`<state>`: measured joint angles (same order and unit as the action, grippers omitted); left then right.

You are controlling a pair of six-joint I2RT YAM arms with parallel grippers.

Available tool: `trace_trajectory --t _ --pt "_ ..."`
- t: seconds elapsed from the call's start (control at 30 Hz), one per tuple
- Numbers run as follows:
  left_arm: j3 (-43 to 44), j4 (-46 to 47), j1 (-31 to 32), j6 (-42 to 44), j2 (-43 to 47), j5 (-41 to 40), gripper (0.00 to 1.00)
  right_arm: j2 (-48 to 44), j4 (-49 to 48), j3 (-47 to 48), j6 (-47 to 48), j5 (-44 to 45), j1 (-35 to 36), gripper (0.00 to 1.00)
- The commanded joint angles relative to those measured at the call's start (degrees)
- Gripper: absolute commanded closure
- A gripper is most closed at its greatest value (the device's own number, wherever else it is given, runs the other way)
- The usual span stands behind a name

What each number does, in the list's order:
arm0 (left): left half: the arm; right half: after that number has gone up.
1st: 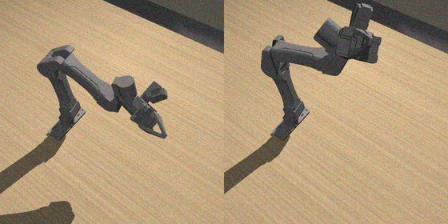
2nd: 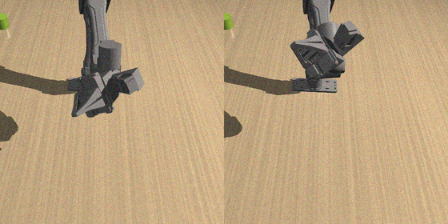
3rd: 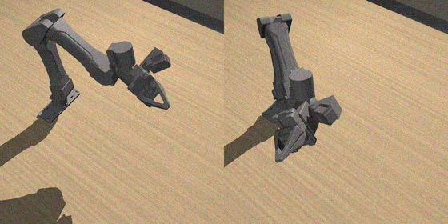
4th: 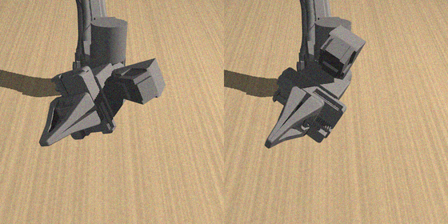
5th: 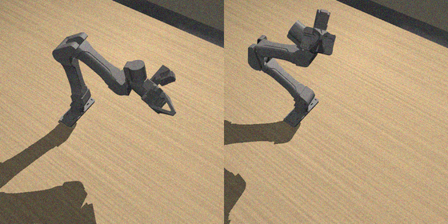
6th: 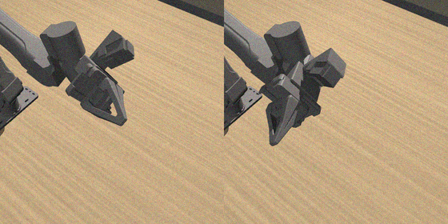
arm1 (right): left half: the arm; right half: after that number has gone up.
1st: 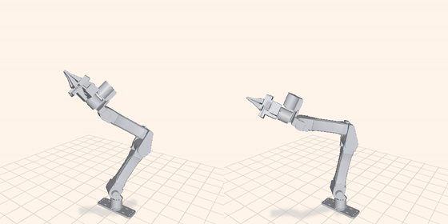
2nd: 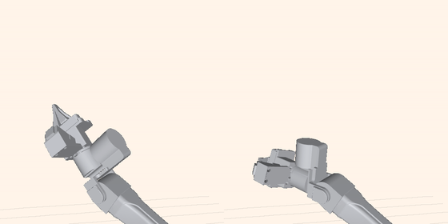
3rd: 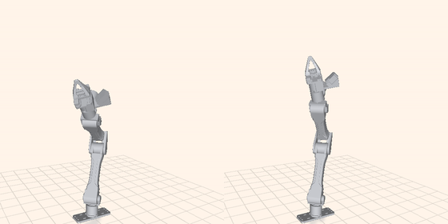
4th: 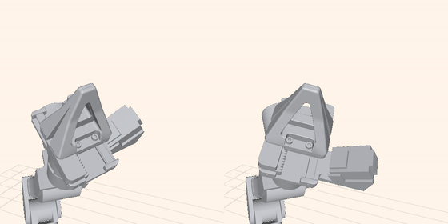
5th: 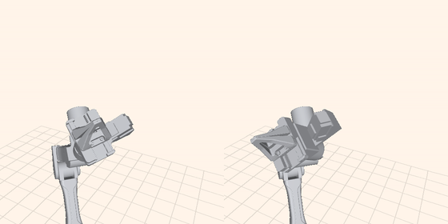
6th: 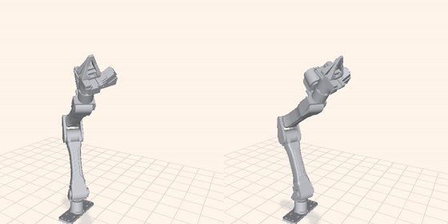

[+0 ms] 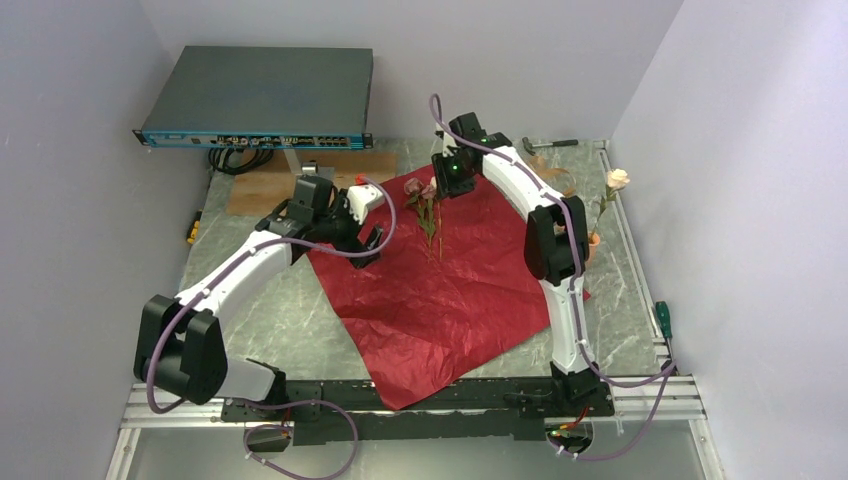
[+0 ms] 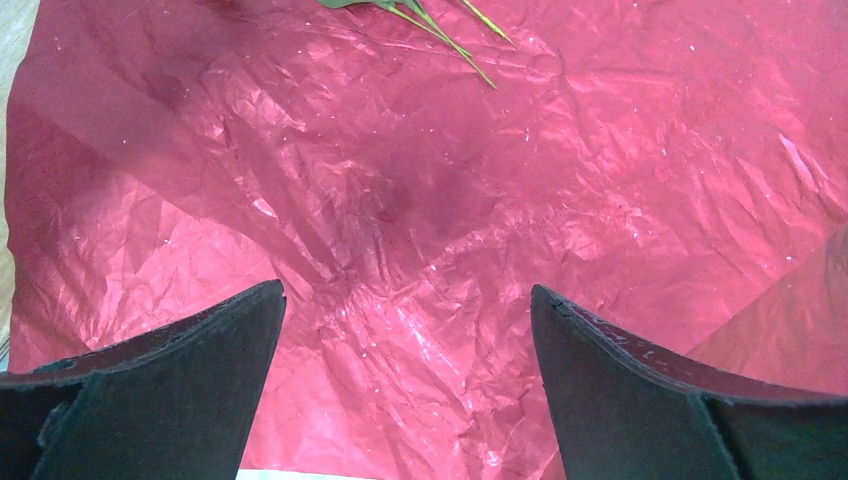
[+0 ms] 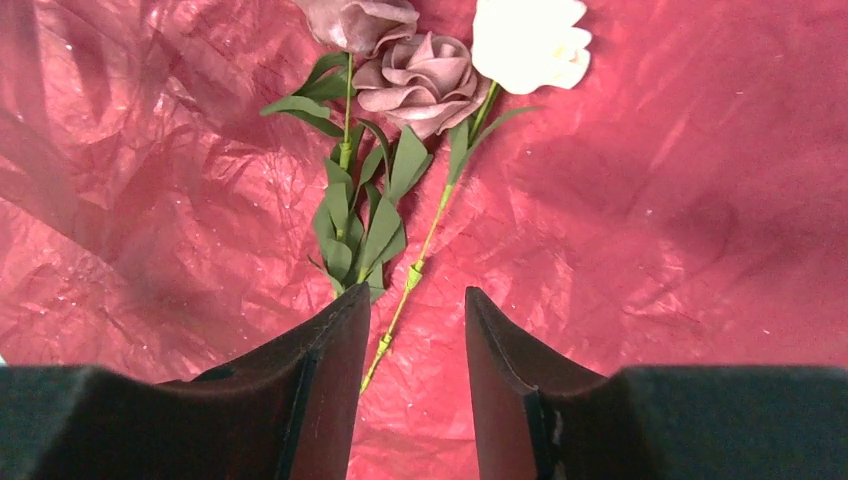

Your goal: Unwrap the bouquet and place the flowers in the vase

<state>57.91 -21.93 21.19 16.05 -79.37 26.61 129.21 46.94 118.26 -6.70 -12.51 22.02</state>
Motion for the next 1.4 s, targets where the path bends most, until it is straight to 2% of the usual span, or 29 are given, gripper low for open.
trace_trajectory --t 0.0,0.3,0.57,0.73,0.8,0.9,0.97,1.13,1.37 --pt "-0.77 -0.91 -0.10 3.45 3.12 1.76 0.01 1.84 -2.73 2.66 -0.83 1.34 0.92 0.59" --pt "-1.89 -0.79 -0.10 3.63 4.87 0.10 0.01 6.68 -3.48 4.72 -0.74 2.86 1.75 0.63" --pt "-2.49 -1.89 -0.10 4.00 6.10 -1.63 0.01 10.66 -4.07 7.18 -1.27 3.22 1.80 0.72" --pt "-3.12 -1.30 -0.10 3.97 7.05 -2.68 0.01 11.15 -4.05 6.96 -2.35 3.19 1.80 0.75" --pt "-3.03 -1.23 -0.10 3.90 7.01 -2.74 0.01 11.18 -3.96 6.86 -2.65 3.61 1.79 0.80" --pt "-2.60 -1.33 -0.10 3.90 6.70 -2.50 0.01 10.61 -3.51 6.51 -3.42 4.00 1.64 0.94" --pt "-2.39 -1.27 -0.10 3.94 6.56 -2.36 0.01 8.77 -3.43 5.50 -4.20 4.24 1.54 1.00" --pt "-1.55 -1.17 -0.10 3.32 5.60 -2.15 0.01 0.92 -6.22 0.02 -8.91 4.81 -0.25 1.00" --pt "0.07 0.26 -0.10 2.31 3.31 -0.47 0.01 -17.76 -22.00 -18.16 -11.50 -0.46 -3.63 1.00"
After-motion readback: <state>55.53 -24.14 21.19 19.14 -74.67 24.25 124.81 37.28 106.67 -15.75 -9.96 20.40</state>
